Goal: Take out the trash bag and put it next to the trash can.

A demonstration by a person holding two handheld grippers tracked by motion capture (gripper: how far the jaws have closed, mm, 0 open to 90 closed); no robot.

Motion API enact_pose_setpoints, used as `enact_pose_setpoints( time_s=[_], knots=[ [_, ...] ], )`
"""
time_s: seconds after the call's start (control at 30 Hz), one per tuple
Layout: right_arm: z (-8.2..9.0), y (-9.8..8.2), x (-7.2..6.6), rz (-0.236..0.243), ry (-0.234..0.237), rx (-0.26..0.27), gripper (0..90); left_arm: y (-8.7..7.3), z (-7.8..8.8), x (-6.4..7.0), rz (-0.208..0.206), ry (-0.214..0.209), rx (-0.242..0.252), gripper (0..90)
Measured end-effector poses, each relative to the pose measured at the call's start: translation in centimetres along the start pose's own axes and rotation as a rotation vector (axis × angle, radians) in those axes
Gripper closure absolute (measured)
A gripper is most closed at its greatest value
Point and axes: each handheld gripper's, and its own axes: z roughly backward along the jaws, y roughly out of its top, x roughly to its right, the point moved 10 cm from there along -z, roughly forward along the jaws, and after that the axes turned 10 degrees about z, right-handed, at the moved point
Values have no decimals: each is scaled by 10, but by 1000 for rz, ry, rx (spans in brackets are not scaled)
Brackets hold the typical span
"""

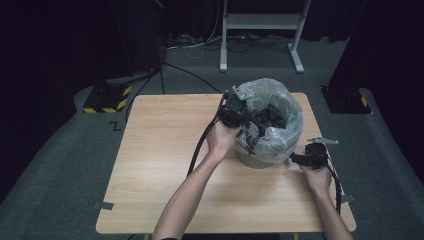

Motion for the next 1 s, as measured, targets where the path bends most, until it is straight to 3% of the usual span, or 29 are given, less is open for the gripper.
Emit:
enact_pose_setpoints(
  time_s=[0.13, 0.43, 0.57, 0.67, 0.83, 0.97, 1.0],
  knots=[
    [15, 8, -1, 19, 23, 27, 240, -3, 2, -2, -4, -19, 6, 888],
    [41, 25, 5, 8, 49, 73, 263, -6, 6, -5, 15, -59, 25, 892],
    [67, 50, 5, 2, 96, 132, 290, -7, 10, -7, 43, -82, 37, 892],
    [78, 66, 8, 11, 98, 159, 311, -7, 12, -9, 47, -85, 42, 892],
    [100, 99, 5, -1, 141, 215, 345, -9, 13, -12, 56, -92, 44, 892],
    [111, 118, 2, 16, 152, 246, 354, -11, 14, -14, 71, -108, 49, 891],
    [118, 132, -3, 34, 150, 268, 369, -11, 15, -15, 71, -113, 50, 892]
  ],
)
